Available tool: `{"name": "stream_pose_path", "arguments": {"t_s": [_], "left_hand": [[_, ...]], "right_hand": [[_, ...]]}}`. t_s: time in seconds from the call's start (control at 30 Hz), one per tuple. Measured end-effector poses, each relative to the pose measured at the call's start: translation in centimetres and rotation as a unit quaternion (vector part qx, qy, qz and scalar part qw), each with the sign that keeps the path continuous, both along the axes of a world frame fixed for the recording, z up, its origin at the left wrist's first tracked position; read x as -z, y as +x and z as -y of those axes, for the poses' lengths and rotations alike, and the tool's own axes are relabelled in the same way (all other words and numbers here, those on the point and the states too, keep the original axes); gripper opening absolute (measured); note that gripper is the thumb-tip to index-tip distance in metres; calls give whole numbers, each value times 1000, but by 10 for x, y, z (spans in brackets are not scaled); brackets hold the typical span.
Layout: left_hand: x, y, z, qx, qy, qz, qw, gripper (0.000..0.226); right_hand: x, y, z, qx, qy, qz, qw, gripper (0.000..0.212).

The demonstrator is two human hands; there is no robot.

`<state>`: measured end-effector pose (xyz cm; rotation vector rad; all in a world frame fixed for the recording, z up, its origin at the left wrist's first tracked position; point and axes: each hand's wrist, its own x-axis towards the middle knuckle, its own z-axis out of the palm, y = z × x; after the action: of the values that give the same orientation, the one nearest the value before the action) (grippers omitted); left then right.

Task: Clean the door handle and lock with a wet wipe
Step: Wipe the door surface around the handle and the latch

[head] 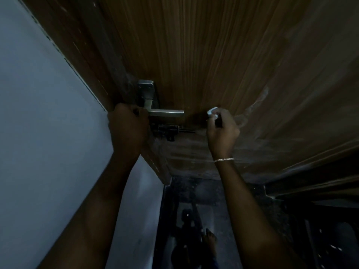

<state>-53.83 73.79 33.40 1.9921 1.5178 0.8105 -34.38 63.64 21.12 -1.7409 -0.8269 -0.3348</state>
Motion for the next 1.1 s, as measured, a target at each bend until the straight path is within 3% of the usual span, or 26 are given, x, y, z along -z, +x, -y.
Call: {"name": "stream_pose_path", "arguments": {"t_s": [0.13, 0.33, 0.47, 0.53, 0.63, 0.7, 0.8, 0.9, 1.0, 1.1], "left_hand": [[0, 0, 1, 6, 21, -14, 1000, 25], [1, -1, 1, 21, 29, -15, 999, 24], [0, -2, 1, 33, 40, -28, 998, 25], [-1, -1, 2, 32, 32, -25, 999, 25], [-3, -1, 3, 32, 26, -24, 999, 24], [-2, -1, 3, 33, 22, -28, 999, 23], [-1, -3, 3, 33, 28, -36, 998, 22], [-2, -3, 4, 49, 29, -40, 998, 21], [-3, -4, 3, 47, 18, -32, 998, 22], [-3, -3, 2, 49, 25, -37, 998, 23]], "right_hand": [[20, -1, 12, -18, -110, 15, 994, 11], [1, 17, 21, 63, 1, -15, 998, 15], [17, 7, 21, 12, -96, 29, 995, 14], [24, 15, 35, 15, -115, -6, 993, 16], [13, 30, 49, 79, -40, -57, 994, 17], [2, 31, 43, 99, -10, -31, 995, 15], [1, 20, 28, 99, -61, 4, 993, 11], [7, 17, 37, 79, -103, -33, 991, 10], [-10, 29, 52, 106, -49, -77, 990, 10], [-40, 42, 47, 154, 33, -50, 986, 7]]}}
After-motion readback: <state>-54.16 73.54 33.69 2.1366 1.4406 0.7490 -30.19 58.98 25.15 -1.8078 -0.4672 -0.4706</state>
